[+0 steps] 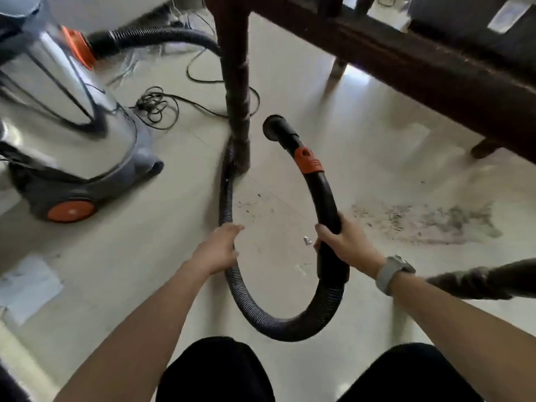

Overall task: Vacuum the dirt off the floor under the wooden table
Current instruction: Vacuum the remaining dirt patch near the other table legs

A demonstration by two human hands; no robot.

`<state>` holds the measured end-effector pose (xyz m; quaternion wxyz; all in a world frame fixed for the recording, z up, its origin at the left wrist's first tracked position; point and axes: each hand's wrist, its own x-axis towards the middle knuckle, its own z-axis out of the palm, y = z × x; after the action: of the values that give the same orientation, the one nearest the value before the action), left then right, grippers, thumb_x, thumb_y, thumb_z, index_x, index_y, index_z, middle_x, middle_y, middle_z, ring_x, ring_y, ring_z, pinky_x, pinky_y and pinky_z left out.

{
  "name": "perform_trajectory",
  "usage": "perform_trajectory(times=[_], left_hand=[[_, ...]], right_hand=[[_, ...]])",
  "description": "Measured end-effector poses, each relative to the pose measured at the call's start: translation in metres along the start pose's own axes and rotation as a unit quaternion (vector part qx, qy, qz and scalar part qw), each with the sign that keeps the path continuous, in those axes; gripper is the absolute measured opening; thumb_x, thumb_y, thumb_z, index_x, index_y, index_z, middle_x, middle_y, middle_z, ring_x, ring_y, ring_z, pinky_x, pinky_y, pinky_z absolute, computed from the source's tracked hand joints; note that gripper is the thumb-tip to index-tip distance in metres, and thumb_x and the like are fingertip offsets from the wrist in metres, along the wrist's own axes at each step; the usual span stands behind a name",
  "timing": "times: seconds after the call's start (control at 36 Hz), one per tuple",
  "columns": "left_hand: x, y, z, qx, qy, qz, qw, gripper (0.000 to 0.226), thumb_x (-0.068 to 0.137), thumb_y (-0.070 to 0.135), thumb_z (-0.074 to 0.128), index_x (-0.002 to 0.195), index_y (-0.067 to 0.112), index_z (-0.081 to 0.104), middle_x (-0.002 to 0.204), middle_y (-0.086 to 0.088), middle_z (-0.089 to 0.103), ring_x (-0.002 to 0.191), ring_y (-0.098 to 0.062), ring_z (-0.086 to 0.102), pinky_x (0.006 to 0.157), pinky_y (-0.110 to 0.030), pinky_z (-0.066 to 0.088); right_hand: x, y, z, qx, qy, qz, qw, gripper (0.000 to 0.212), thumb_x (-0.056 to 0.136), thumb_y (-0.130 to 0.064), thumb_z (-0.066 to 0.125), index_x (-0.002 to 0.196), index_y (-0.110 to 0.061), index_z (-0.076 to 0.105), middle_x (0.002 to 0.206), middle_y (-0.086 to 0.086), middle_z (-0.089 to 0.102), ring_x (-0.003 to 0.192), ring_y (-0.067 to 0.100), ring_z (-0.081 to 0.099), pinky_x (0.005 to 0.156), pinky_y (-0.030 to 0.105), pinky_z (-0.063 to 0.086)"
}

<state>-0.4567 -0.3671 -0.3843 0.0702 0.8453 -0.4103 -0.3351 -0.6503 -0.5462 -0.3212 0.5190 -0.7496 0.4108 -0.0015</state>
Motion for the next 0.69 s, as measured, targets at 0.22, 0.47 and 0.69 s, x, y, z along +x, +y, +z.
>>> perform_trajectory(times=[0.22,0.47,0.69], left_hand=[[0.085,-0.058,0.084,0.050,-0.031,-0.042,0.997,0.073,0.086,0.029,0.061,0.148,0.017,0.025,0.154,-0.011,0.018,0.141,-0.028,0.019,0.114,-0.035,0.025],[0.114,-0.093,0.146,-0.162,0.032,-0.228,0.960,0.097,0.086,0.027,0.066,0.152,0.012,-0.005,0.150,-0.027,0.017,0.134,-0.041,0.032,0.111,-0.043,0.027],[0.115,-0.093,0.172,-0.264,0.121,-0.227,0.930,0.080,0.095,0.007,0.044,0.150,0.010,-0.015,0.150,-0.039,-0.005,0.139,-0.047,0.017,0.112,-0.041,0.021]], right_hand=[[0.044,0.087,0.033,-0.024,-0.040,0.000,0.999,0.030,0.063,-0.030,0.059,0.091,-0.025,0.051,0.066,0.006,0.068,0.061,0.021,0.070,0.069,0.050,0.058],[0.077,0.074,0.059,0.092,-0.067,0.040,0.993,0.021,0.091,-0.015,0.059,0.109,-0.011,0.049,0.069,0.011,0.061,0.057,0.029,0.065,0.060,0.039,0.056],[0.075,0.067,0.101,0.059,-0.094,0.061,0.992,0.025,0.085,-0.008,0.058,0.105,-0.005,0.043,0.068,0.008,0.058,0.043,0.019,0.059,0.045,0.028,0.050]])
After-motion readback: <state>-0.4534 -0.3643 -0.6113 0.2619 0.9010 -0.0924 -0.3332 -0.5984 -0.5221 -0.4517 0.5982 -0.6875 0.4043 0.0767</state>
